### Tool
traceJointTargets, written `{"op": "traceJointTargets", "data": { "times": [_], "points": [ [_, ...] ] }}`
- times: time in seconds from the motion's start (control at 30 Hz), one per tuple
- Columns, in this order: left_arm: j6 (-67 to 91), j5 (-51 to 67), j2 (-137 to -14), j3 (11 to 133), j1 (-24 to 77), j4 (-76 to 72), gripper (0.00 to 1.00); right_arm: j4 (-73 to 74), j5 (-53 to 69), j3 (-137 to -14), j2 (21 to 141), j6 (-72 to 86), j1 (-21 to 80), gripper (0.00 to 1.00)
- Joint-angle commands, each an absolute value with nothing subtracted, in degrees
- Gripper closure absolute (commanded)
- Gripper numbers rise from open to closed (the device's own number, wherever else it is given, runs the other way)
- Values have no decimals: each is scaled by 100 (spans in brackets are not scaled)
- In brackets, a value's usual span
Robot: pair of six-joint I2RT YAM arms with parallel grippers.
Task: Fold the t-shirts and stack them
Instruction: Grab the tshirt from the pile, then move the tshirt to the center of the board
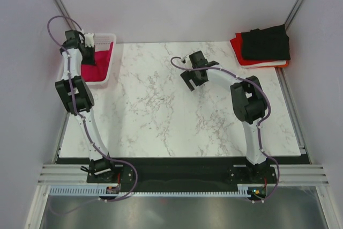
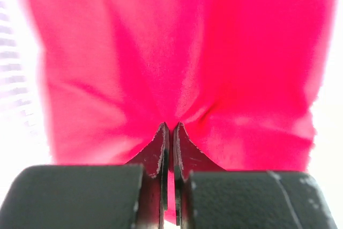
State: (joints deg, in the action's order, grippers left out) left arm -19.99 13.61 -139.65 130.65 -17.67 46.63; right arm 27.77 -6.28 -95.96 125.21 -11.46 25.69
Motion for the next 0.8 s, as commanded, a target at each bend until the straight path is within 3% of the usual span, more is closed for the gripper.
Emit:
{"op": "traceJointTargets", "data": {
  "times": [0.0, 0.17, 0.5, 0.77],
  "points": [
    [-1741, 1415, -12405, 13569, -1802, 4316, 98, 2602, -1062, -9940, 12331, -1213, 2584, 2],
    [-1644, 1906, -11506, 13711, -1776, 4219, 98, 2514, -1090, -10265, 12463, -1221, 2584, 2],
    [-1433, 4244, -10249, 13535, -1345, 4131, 98, 2443, -308, -11513, 12340, -607, 2101, 2],
    [-1503, 4395, -9704, 13395, 130, 4122, 98, 2259, -624, -11348, 11971, -703, 1732, 2]
  ]
}}
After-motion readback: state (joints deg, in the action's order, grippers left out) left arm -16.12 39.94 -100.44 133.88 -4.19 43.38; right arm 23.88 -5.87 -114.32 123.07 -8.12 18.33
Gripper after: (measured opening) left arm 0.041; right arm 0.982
